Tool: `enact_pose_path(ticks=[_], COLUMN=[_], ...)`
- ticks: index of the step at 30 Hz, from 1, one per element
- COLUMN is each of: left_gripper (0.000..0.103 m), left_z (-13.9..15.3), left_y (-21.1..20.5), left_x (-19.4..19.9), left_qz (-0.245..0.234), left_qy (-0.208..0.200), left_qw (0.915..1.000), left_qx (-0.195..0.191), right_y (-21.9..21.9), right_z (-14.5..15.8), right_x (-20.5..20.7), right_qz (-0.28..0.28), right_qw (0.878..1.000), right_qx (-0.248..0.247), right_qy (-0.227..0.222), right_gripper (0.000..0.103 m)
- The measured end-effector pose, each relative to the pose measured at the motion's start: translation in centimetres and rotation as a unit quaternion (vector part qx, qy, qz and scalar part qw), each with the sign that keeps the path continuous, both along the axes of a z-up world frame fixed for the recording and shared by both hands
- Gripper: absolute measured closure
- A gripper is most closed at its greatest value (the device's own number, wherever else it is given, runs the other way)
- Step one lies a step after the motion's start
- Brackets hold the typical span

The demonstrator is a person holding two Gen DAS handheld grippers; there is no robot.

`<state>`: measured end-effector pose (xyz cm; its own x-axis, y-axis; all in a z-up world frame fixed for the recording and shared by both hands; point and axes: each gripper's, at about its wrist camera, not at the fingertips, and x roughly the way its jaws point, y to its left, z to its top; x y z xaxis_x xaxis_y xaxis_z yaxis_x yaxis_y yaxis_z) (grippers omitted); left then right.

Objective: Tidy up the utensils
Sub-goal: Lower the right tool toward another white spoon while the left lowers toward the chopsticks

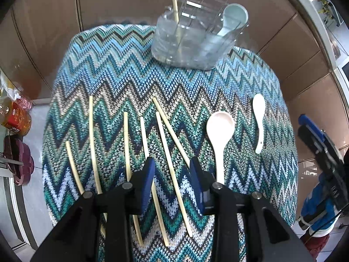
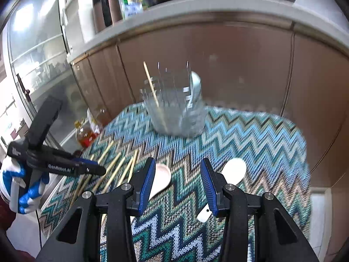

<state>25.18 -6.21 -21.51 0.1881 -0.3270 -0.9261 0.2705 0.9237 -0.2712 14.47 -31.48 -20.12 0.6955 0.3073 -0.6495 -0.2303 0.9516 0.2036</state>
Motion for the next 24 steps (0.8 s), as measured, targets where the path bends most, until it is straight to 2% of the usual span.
enact_pose_path(ticks=[4, 14, 24], left_gripper=[0.077, 0.086, 0.087], left_z=[-1.2, -4.0, -5.9], left_y=[-0.7, -1.9, -3.0], left_x=[0.9, 3.0, 4.6], left_qz=[-0.005, -0.003, 0.000], left_qy=[0.018, 0.050, 0.074], left_qw=[0.9998, 0.9982, 0.9964], left_qx=[0.007, 0.032, 0.041], right_y=[0.3, 0.3, 1.2], right_z=[-2.1, -5.2, -6.9], right_x=[1.1, 3.2, 5.6], right_qz=[0.018, 0.029, 0.064], right_qw=[0.999, 0.998, 0.993], right_qx=[0.008, 0.019, 0.042], right_qy=[0.025, 0.061, 0.091], right_gripper=[0.060, 0.060, 0.060])
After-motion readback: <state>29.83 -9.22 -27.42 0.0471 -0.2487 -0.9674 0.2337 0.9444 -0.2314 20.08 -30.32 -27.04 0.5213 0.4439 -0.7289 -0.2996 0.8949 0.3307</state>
